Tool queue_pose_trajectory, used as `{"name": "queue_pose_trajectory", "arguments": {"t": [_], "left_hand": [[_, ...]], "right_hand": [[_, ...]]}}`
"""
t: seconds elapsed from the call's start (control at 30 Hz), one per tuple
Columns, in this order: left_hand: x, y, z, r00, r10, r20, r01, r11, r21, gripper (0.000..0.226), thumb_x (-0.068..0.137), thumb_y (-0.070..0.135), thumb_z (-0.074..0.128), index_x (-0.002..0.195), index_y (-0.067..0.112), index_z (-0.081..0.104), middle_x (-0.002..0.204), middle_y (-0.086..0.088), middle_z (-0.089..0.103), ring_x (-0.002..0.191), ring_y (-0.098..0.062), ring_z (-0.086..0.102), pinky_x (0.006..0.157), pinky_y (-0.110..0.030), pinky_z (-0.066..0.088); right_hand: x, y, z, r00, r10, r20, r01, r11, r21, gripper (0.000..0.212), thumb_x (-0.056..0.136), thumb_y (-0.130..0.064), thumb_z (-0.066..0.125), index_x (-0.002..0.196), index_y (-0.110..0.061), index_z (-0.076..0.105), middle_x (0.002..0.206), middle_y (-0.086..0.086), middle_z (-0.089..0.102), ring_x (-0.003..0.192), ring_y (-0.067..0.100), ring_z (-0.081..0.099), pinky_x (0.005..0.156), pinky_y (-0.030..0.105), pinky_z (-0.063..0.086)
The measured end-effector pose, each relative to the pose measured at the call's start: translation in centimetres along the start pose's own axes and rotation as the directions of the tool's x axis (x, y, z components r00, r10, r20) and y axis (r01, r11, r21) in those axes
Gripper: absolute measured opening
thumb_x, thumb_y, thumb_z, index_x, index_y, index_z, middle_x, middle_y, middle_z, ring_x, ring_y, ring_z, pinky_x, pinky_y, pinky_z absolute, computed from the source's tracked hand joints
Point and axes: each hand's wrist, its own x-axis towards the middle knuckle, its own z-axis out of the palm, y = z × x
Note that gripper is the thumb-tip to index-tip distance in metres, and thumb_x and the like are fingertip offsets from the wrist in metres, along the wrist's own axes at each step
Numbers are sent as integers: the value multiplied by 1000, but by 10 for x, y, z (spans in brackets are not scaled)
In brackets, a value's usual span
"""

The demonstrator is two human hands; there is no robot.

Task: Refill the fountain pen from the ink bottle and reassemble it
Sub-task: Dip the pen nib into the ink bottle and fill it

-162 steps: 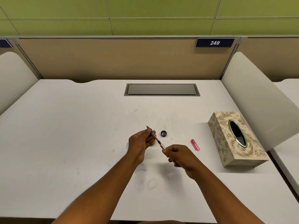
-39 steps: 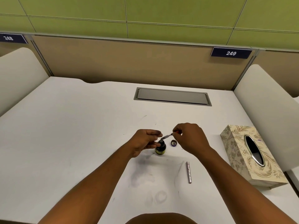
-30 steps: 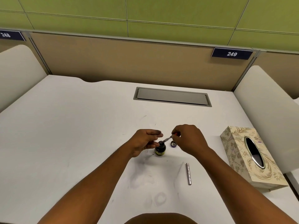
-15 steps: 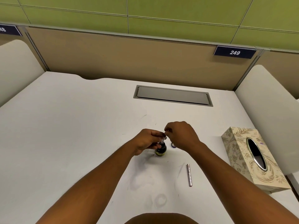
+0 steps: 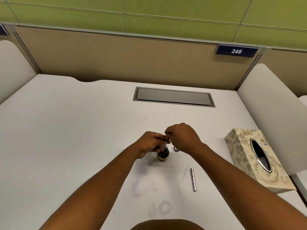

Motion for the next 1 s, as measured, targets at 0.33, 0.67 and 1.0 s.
{"name": "queue_pose_trajectory", "arguments": {"t": [0.33,0.67,1.0], "left_hand": [[3,0,-5,999,20,36,-21,999,44,18,89,3,67,101,13,76,78,8,77,63,-8,64,60,-18,51],[4,-4,-7,999,40,34,-43,993,107,23,90,1,65,111,3,73,75,8,75,62,-10,63,58,-17,51],[3,-6,-8,997,53,52,-58,994,91,18,92,6,65,104,16,75,78,10,76,64,-9,62,61,-19,50]], "right_hand": [[-2,-3,-2,1000,22,13,-22,999,32,20,91,-24,52,91,-22,72,82,0,71,72,23,65,68,34,54],[-6,-3,5,1000,8,-29,-8,1000,2,20,91,-26,52,90,-22,72,85,0,71,79,24,62,64,32,46],[-7,-4,2,997,64,-38,-63,998,31,24,92,-31,53,82,-17,70,74,3,69,69,23,64,64,33,49]]}}
